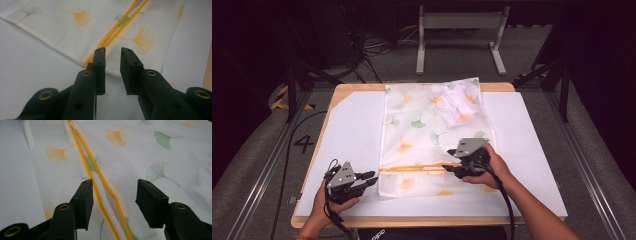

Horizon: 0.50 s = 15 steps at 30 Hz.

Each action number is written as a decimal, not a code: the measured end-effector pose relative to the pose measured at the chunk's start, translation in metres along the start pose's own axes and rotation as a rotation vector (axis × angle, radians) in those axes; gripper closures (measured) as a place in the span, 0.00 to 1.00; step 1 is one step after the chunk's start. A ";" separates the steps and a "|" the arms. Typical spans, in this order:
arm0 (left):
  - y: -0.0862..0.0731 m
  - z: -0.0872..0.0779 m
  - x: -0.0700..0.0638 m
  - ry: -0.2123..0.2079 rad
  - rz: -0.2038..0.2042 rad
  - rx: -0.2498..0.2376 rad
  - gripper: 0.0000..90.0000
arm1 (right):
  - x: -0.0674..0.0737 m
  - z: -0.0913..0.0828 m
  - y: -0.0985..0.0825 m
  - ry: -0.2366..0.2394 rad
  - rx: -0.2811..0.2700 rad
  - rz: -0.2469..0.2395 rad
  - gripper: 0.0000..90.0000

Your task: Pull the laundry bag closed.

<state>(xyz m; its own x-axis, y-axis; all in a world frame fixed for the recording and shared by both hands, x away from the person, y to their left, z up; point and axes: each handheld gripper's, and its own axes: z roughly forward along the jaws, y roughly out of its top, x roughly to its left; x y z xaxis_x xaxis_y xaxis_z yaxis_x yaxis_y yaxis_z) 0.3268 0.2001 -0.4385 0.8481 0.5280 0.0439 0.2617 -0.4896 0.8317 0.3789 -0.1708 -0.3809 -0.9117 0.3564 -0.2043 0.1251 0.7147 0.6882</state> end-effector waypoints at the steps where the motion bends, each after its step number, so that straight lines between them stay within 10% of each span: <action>1: 0.003 0.004 -0.002 -0.013 0.017 0.017 0.86 | 0.001 0.007 0.008 0.022 0.006 -0.014 0.54; 8: 0.004 0.028 -0.006 -0.031 0.073 0.134 0.94 | 0.010 0.058 0.057 0.129 0.074 -0.117 0.61; 15: -0.002 0.031 -0.002 -0.042 0.054 0.146 1.00 | 0.020 0.103 0.088 0.198 0.147 -0.179 0.67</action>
<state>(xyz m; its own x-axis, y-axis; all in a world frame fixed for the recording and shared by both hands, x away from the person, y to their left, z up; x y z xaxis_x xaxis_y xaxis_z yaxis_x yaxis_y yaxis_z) 0.3390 0.1785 -0.4577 0.8802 0.4707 0.0607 0.2772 -0.6136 0.7394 0.4115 -0.0385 -0.3960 -0.9812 0.1032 -0.1633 -0.0020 0.8398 0.5429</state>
